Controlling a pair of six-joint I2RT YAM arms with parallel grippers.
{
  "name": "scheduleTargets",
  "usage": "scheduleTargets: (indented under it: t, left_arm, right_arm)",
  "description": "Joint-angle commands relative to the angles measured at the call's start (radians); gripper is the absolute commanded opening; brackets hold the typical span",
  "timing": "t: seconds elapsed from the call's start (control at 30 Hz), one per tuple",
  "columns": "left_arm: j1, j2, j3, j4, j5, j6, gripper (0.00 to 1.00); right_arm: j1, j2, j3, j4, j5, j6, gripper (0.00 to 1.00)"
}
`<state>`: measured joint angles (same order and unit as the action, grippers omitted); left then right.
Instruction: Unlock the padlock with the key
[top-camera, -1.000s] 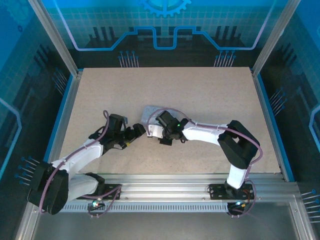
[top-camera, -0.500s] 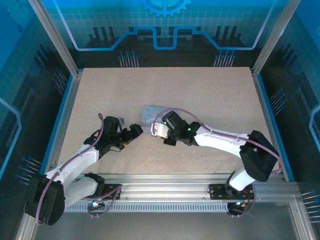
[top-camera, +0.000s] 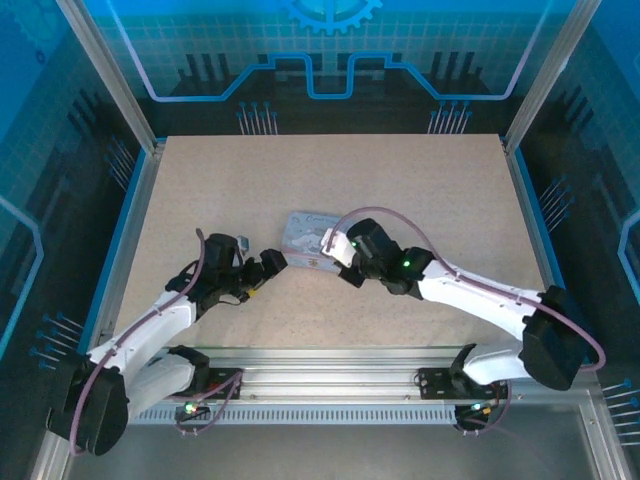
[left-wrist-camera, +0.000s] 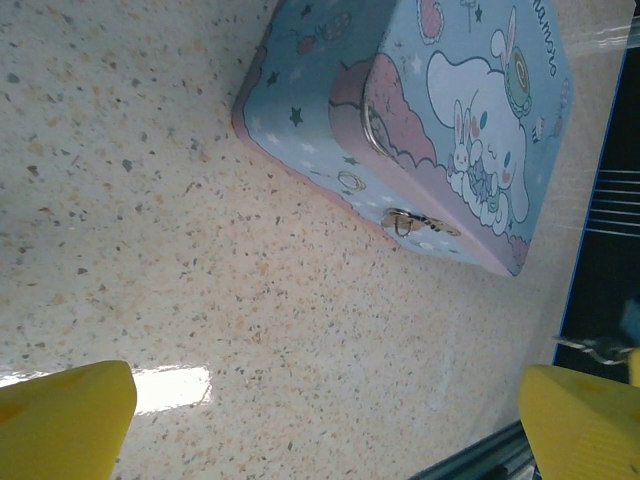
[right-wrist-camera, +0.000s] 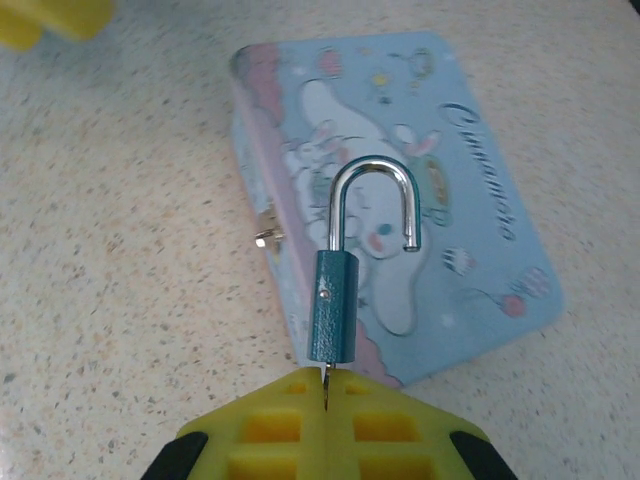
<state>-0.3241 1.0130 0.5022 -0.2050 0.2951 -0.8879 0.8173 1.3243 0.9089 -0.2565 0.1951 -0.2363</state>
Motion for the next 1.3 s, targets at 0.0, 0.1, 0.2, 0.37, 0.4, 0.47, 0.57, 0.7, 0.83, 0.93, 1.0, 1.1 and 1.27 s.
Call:
scheduleTargets:
  t: [0.0, 0.1, 0.2, 0.37, 0.4, 0.47, 0.57, 0.7, 0.83, 0.93, 1.0, 1.1, 1.27]
  left_arm:
    - [0.002, 0.013, 0.046, 0.007, 0.044, 0.003, 0.99]
    - [0.002, 0.031, 0.057, 0.021, 0.045, -0.001, 0.99]
    - [0.0, 0.052, 0.07, 0.035, 0.05, -0.003, 0.99]
    - [0.0, 0.076, 0.086, 0.053, 0.043, -0.009, 0.99]
    - [0.0, 0.08, 0.089, 0.054, 0.041, -0.009, 0.99]
    - [0.0, 0.085, 0.091, 0.058, 0.039, -0.01, 0.99]
    - [0.0, 0.088, 0.09, 0.062, 0.036, -0.014, 0.99]
    - [0.0, 0.088, 0.08, 0.071, 0.024, -0.016, 0.99]
    - [0.003, 0.091, 0.075, 0.075, 0.016, -0.019, 0.99]
    - [0.002, 0.09, 0.073, 0.073, 0.009, -0.019, 0.99]
    - [0.003, 0.086, 0.069, 0.074, 0.003, -0.022, 0.99]
    - [0.003, 0.079, 0.06, 0.077, -0.002, -0.027, 0.99]
    - [0.01, 0.08, 0.045, 0.085, -0.002, -0.032, 0.99]
  right_arm:
    - [-0.054, -0.045, -0.001, -0.045, 0.038, 0.155, 0.0]
    - [-0.116, -0.062, 0.005, -0.089, 0.041, 0.252, 0.0]
    - [-0.186, -0.062, 0.016, -0.14, 0.045, 0.346, 0.0]
    - [-0.299, -0.035, 0.028, -0.21, 0.043, 0.476, 0.0]
    - [-0.321, -0.029, 0.028, -0.22, 0.046, 0.501, 0.0]
    - [-0.358, -0.019, 0.022, -0.224, 0.03, 0.537, 0.0]
    - [-0.407, 0.004, 0.014, -0.227, 0.016, 0.595, 0.0]
    - [-0.469, 0.066, 0.004, -0.206, -0.025, 0.669, 0.0]
    - [-0.489, 0.141, 0.004, -0.18, -0.063, 0.712, 0.0]
    - [-0.497, 0.192, 0.001, -0.16, -0.084, 0.74, 0.0]
    - [-0.501, 0.22, -0.001, -0.152, -0.089, 0.755, 0.0]
    - [-0.51, 0.246, -0.004, -0.142, -0.094, 0.771, 0.0]
    - [-0.529, 0.29, -0.002, -0.138, -0.105, 0.791, 0.0]
